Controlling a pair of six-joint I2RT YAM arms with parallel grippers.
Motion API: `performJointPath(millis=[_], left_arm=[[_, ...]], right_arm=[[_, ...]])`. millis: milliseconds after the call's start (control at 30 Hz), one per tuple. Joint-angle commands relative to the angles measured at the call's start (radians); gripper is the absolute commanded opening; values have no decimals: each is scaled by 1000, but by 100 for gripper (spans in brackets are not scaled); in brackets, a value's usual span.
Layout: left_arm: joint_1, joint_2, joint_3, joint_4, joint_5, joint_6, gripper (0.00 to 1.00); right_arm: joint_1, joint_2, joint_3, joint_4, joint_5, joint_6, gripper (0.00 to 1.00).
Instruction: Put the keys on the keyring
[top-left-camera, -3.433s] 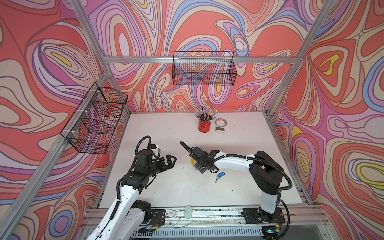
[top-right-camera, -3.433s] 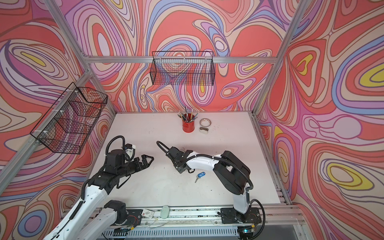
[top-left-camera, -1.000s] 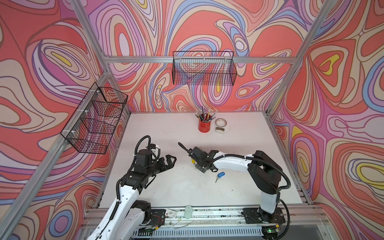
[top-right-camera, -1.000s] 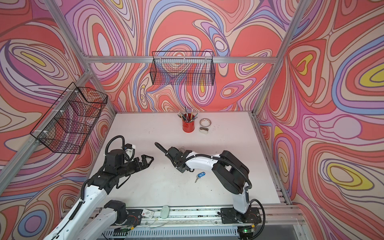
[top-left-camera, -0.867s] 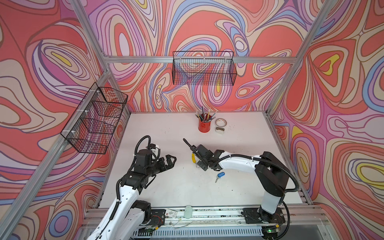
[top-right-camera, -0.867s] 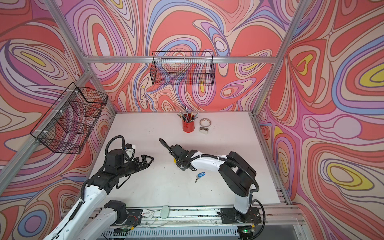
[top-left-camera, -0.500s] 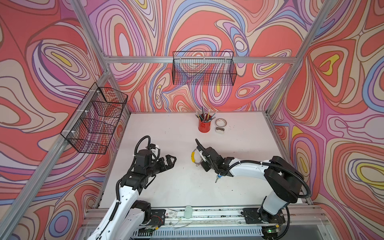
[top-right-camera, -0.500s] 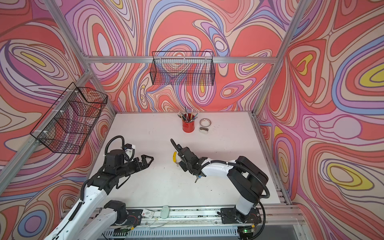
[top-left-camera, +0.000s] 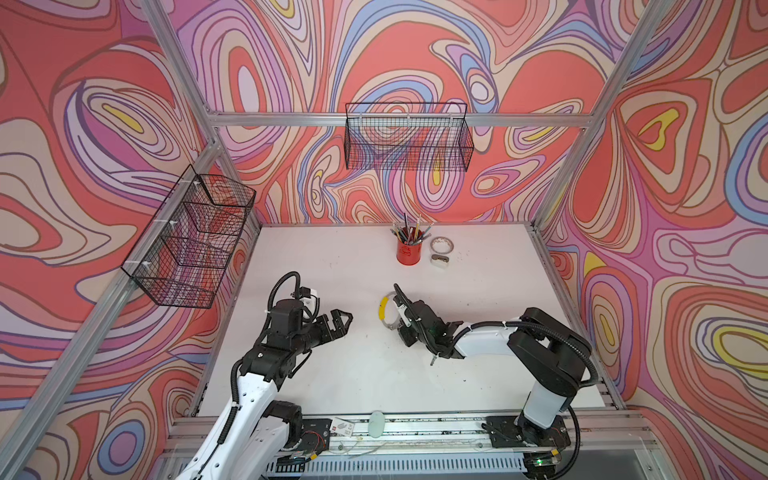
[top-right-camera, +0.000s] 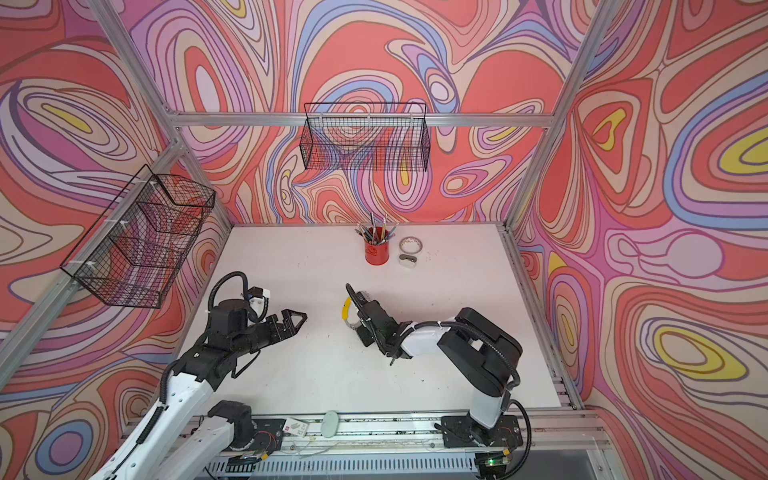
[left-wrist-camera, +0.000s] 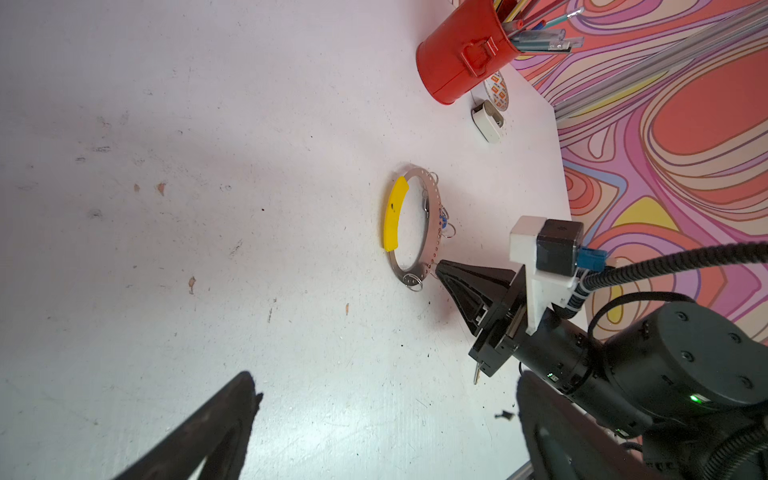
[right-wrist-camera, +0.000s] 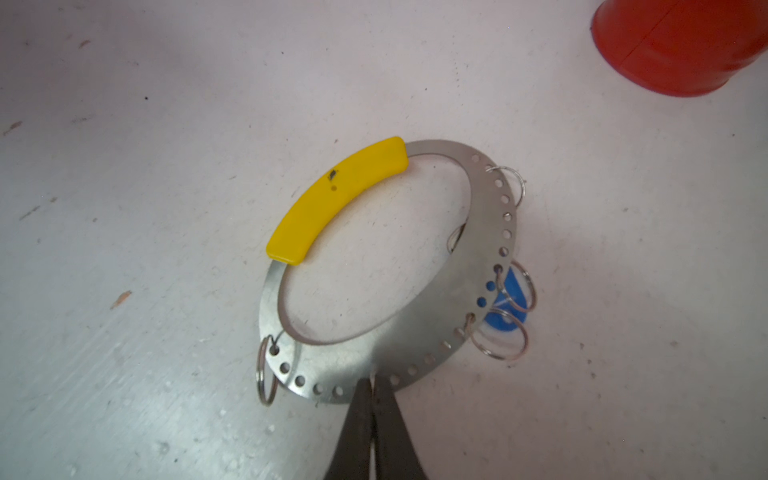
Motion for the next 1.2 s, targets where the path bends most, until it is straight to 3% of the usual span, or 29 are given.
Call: performJointPath(millis=[0, 133, 200, 400, 633, 767, 1167], left_arm=[[6, 9, 10, 15, -2, 13, 100], [6, 6, 9, 12, -3, 15, 100], [6, 3, 9, 13, -2, 15, 100], [6, -5, 13, 7, -5, 20, 100], [6, -28, 56, -61, -20, 47, 100], [8, -41, 80, -122, -63, 85, 100], [8, -30, 76, -99, -45, 95, 100]], right_arm=[[-3, -11, -19, -23, -24, 21, 5], [-3, -75, 16, -110, -53, 36, 23], [-5, -77, 90, -237, -33, 53, 32], [-29, -86, 258, -506, -91, 60, 47], [-31, 4, 436, -783, 0, 71, 43], [-21, 31, 443, -797, 9, 108, 43], [-11, 137, 463, -740, -68, 139, 42]])
